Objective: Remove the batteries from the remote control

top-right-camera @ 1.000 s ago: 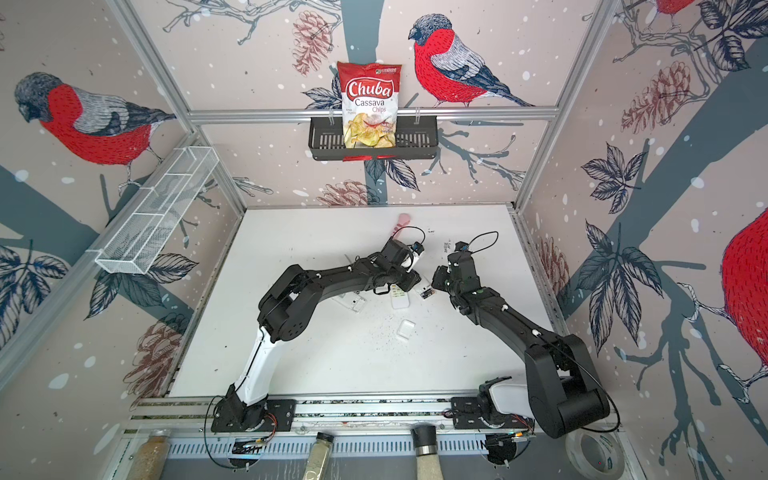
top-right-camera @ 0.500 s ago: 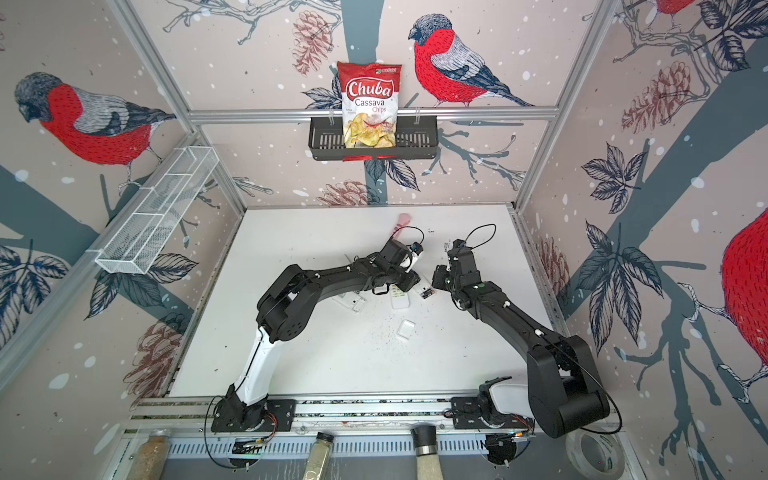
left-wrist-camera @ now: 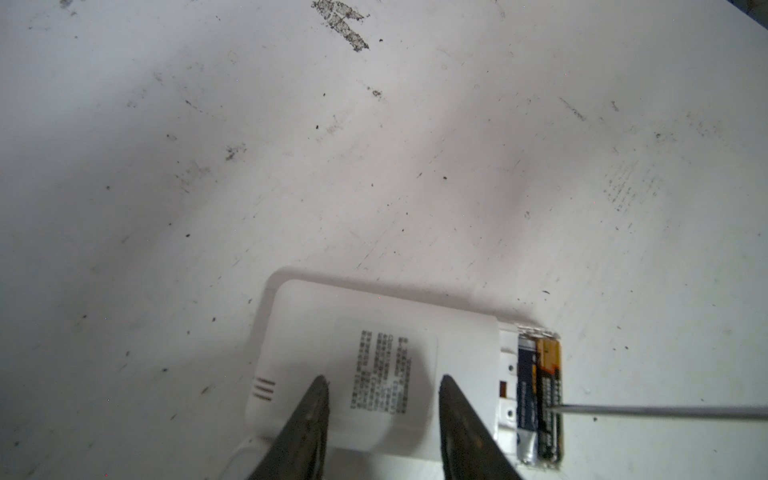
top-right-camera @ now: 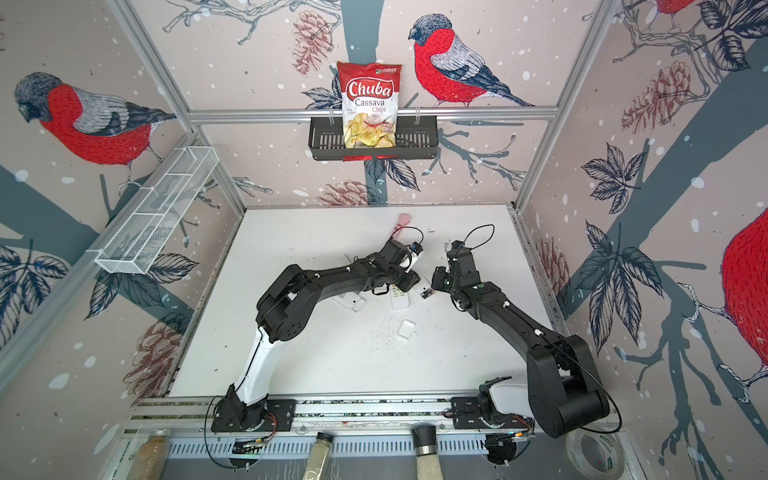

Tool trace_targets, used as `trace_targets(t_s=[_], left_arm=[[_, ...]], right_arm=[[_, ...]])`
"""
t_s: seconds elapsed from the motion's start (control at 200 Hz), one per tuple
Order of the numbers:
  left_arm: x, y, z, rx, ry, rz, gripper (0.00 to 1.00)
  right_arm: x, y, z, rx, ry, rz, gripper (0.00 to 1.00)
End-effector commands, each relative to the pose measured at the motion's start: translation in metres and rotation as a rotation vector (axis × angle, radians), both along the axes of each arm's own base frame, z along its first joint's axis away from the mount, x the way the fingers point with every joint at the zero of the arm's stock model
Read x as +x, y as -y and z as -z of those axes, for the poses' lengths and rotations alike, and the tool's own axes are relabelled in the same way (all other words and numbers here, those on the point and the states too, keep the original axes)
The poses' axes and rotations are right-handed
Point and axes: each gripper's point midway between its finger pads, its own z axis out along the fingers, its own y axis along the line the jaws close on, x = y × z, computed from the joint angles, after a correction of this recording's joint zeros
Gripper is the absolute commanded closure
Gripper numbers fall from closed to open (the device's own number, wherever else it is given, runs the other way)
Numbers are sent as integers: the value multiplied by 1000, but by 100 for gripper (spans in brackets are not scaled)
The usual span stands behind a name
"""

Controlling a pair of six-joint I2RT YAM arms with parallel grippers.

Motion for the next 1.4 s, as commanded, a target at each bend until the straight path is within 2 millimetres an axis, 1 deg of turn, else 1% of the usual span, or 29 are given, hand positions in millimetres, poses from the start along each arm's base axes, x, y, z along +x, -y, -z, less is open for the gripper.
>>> trace_targets(t_s=[0.0, 0.26, 0.425, 0.53, 0.725, 0.931, 0.986, 0.996, 1.011, 1.261, 1.391], left_arm=[[-13, -14, 20, 67, -79, -2, 56], [-12, -15, 19, 68, -78, -5, 56], [-12, -15, 18, 64, -77, -7, 56], [-12, -15, 18, 64, -78, -8, 56], [-12, -16, 19, 67, -79, -7, 56], [-11, -17, 19, 68, -80, -8, 56], [-11, -18, 19, 68, -80, -7, 57], [-11, -17, 19, 68, -79, -7, 56], [-11, -17, 18, 67, -79, -6, 56], [-9, -17, 16, 64, -76, -7, 57], [-10, -17, 15, 60, -79, -5, 56]], right_arm=[[1, 0, 2, -29, 6, -11, 100], [1, -2, 3, -71, 0, -27, 100], [1, -5, 9, -96, 2, -28, 100], [-2, -3, 15, -119, 14, -7, 100], [-8, -2, 17, -127, 67, 30, 100], [-16, 5, 19, -73, 98, 84, 100], [-20, 6, 25, -57, 86, 93, 100], [-20, 5, 19, -44, 101, 95, 100], [-21, 5, 18, -35, 105, 95, 100], [-37, 5, 36, 41, 64, 93, 100], [-43, 5, 44, 126, 42, 114, 100]])
